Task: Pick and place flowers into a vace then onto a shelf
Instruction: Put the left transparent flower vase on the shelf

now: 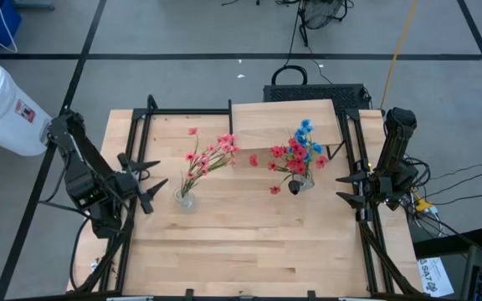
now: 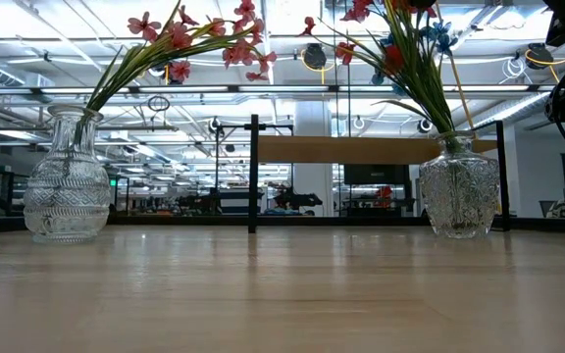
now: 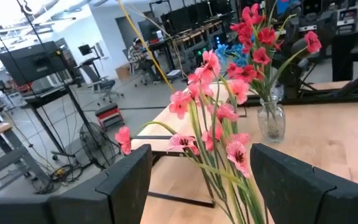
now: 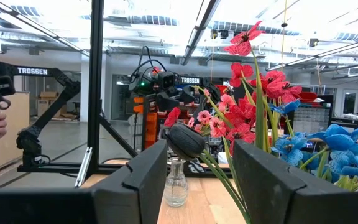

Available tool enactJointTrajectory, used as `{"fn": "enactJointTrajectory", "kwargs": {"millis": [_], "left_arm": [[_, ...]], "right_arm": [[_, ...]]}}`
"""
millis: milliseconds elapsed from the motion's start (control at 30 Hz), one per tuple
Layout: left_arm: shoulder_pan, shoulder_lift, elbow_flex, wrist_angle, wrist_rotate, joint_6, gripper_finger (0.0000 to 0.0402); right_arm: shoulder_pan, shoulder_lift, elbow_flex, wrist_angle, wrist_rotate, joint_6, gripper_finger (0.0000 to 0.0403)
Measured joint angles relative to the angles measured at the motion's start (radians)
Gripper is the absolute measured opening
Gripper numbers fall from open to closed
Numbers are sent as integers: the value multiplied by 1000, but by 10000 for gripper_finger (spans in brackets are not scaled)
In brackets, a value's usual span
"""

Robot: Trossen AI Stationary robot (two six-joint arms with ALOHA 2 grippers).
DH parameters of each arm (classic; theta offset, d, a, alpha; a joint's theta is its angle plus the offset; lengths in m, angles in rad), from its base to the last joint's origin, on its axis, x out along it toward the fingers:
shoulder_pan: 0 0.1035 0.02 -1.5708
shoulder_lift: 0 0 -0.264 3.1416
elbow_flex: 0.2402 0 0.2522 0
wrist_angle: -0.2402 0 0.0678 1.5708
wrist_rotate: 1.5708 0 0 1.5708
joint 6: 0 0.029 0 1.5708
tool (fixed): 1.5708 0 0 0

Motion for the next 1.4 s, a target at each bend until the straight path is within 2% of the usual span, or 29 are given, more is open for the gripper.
{"fn": "enactJointTrajectory", "kwargs": {"millis": [700, 1067, 1400], "left_arm": [[0, 1, 0, 4, 6, -67, 276], [0, 1, 0, 3, -103, -51, 276], [0, 1, 0, 3, -115, -33, 276]], "right_arm": [[0, 0, 0, 0, 0, 0, 177], [0, 0, 0, 0, 0, 0, 175], [0, 0, 0, 0, 0, 0, 174]]}}
